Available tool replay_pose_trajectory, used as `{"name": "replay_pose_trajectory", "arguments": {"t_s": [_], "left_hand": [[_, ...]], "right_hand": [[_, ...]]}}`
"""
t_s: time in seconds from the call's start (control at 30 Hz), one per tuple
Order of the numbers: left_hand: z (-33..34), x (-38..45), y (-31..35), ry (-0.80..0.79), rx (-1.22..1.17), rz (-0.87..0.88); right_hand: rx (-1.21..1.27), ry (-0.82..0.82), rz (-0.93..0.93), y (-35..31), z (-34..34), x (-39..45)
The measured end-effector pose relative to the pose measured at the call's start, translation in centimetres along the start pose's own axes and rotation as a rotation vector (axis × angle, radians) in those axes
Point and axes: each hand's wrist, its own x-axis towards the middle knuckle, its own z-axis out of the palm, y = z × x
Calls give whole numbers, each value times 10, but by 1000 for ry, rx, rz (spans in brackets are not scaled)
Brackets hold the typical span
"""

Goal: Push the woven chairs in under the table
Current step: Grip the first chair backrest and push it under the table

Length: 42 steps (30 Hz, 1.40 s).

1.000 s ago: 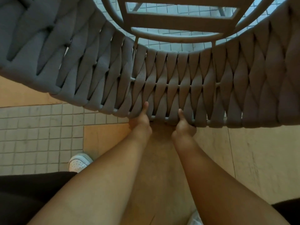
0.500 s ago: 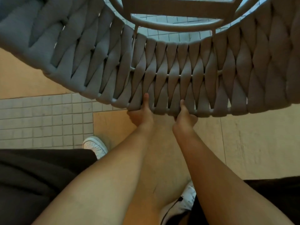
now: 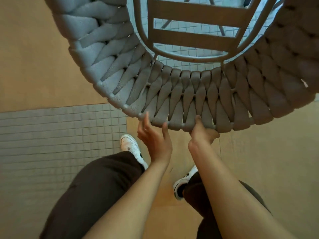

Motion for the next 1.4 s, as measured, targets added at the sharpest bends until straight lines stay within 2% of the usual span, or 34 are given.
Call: {"name": "replay_pose_trajectory", "arguments": {"t_s": [0.07,0.17,0.23,0.3,0.47,0.53,0.6,0.63,0.7,0.73,0.8,0.87,1.03,1.27,1.4], "left_hand": [[-28,9,18,-114,175,291],[-72,49,50,-399,486,678],[-93,81,75,-508,670,831],[-105,115,102,-522,780,923],[-120,186,150,-655,796,976],[-124,208,164,-699,747,1021],[-124,222,177,-748,707,1067],[-123,228,183,-777,685,1082],[-121,239,195,-824,676,1117],[-121,246,200,-835,679,1139],[-119,260,209,-864,677,1170],[-116,274,222,-906,694,1184],[-102,304,254,-979,739,1203],[-93,348,291,-1072,739,1268],[-80,377,317,-1065,870,1316]], "right_hand": [[-8,14,-5,-19,-4,-29],[-25,50,-39,-51,-1,-75],[-32,62,-67,-69,4,-102],[-26,62,-70,-86,13,-128],[-12,63,-89,-121,36,-170],[-118,182,-222,-132,37,-184],[-230,324,-576,-143,31,-198],[-329,311,-828,-149,27,-202],[-729,53,-1223,-168,24,-198],[-996,-103,-1312,-179,25,-191],[-1457,-289,-1325,-204,35,-173],[-1649,-300,-1291,-222,48,-164],[-1576,-158,-1408,-250,75,-159],[-1454,-197,-1462,-278,99,-156],[-1435,-165,-1409,-296,118,-161]]}}
